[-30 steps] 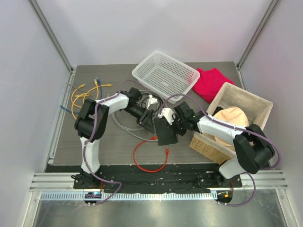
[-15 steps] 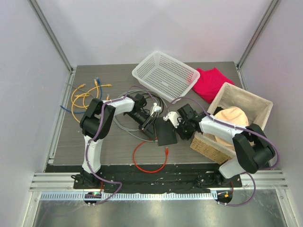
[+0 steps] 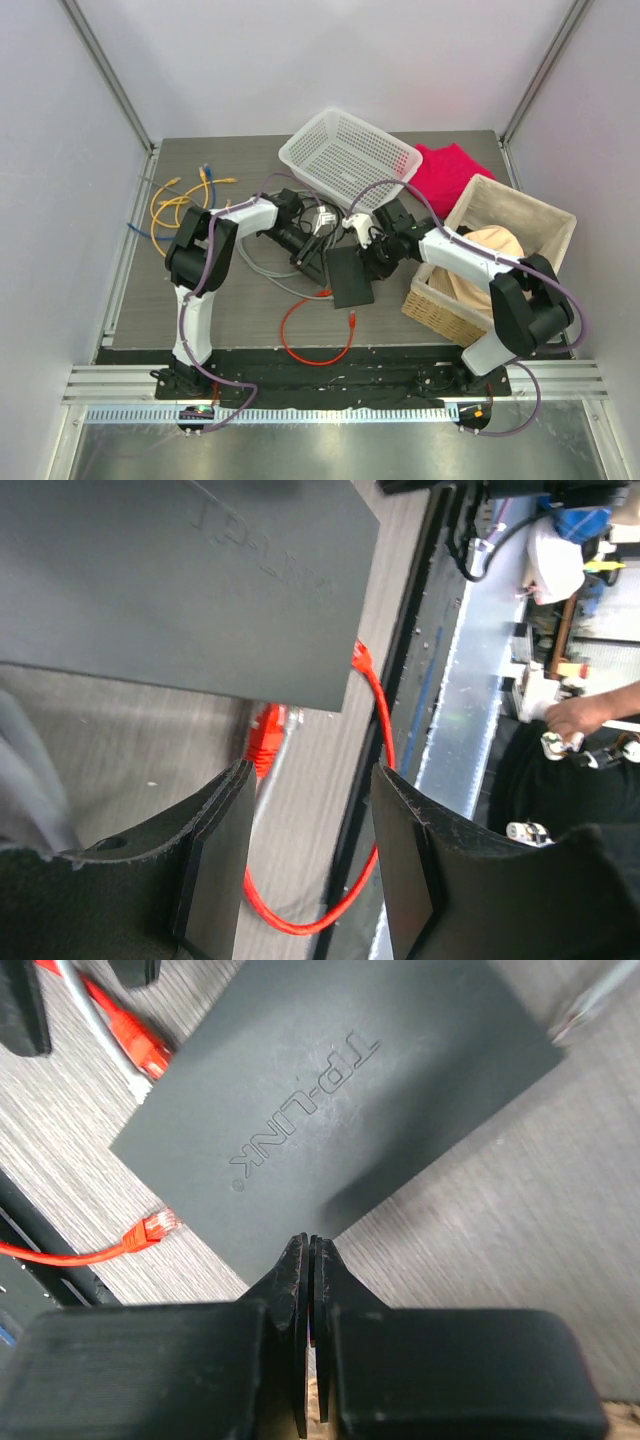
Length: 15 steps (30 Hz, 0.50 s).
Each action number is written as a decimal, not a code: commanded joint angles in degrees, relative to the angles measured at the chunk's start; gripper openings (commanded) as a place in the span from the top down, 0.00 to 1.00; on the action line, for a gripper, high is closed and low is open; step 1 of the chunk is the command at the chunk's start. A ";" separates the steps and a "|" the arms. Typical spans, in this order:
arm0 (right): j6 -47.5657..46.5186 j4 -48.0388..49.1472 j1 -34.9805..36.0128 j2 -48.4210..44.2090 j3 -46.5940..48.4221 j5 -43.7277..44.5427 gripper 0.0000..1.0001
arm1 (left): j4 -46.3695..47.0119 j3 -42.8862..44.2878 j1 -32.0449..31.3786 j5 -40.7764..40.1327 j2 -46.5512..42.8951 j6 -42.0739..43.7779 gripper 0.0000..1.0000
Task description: Pull the plug from the switch port
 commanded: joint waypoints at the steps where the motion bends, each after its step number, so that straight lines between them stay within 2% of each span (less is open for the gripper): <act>1: 2.44 0.13 1.20 2.82 1.23 -0.73 0.99 | 5.43 0.97 -0.02 -1.94 0.16 -2.49 0.46; 9: 3.68 2.33 2.52 7.39 -0.09 1.82 0.99 | 11.24 -2.20 -0.37 -3.70 2.45 -4.87 0.46; 15: 2.97 2.86 3.49 8.18 0.26 2.78 0.99 | 11.07 -2.38 -1.43 -3.27 3.76 -4.96 0.48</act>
